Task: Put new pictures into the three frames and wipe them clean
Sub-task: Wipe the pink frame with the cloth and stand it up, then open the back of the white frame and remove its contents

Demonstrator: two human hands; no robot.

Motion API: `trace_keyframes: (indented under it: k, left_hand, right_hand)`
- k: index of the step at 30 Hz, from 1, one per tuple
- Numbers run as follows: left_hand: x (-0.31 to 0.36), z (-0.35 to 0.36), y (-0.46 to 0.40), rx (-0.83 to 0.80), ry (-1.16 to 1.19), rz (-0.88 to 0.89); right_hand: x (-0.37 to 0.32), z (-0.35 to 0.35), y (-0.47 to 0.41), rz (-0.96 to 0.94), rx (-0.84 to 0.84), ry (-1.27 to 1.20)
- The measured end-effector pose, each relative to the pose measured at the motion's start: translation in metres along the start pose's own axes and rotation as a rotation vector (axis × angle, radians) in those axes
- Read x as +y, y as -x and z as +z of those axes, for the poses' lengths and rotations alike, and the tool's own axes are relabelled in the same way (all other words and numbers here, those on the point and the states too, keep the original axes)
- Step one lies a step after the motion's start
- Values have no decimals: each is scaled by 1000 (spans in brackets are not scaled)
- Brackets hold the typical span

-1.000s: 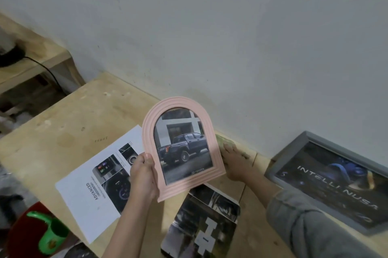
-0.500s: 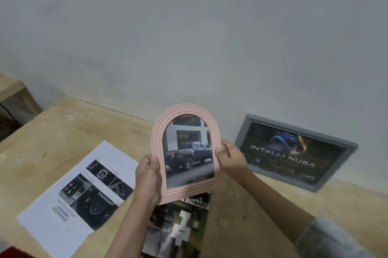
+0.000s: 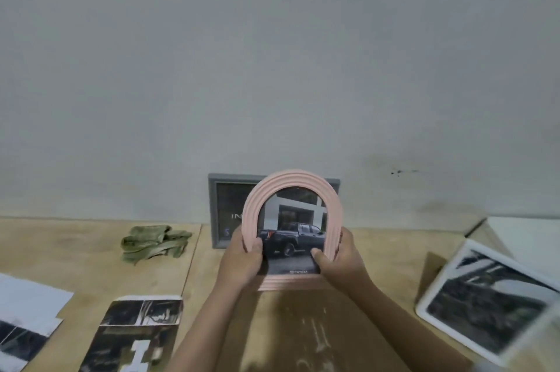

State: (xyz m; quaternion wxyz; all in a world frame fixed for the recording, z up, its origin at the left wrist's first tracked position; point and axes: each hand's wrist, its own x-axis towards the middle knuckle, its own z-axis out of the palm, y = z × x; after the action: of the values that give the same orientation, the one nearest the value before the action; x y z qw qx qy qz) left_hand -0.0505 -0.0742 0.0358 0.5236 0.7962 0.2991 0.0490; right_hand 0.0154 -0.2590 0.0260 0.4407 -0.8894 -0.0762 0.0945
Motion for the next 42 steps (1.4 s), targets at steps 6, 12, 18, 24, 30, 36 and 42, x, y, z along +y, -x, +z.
trace_keyframes:
  k: [6, 12, 18, 24, 30, 36, 42]
  left_hand:
    - [45, 91, -22, -293, -82, -95]
    - [72, 167, -41, -392, -135, -108]
    - [81, 201, -47, -464, -220, -155]
    - [80, 215, -61, -443, -205, -170]
    - [82, 225, -56, -362, -82, -225]
    - [69, 222, -35, -270, 20, -341]
    - [53, 222, 5, -310, 21, -368]
  right_hand:
    - [65, -70, -29, 117, 107, -80]
    - [119, -103, -66, 225, 234, -60]
    - [143, -99, -86, 307, 333, -80]
    - [140, -94, -97, 419, 357, -190]
    - [143, -89, -94, 408, 397, -192]
    - [144, -79, -65, 406, 382, -196]
    - [151, -79, 8, 440, 208, -460]
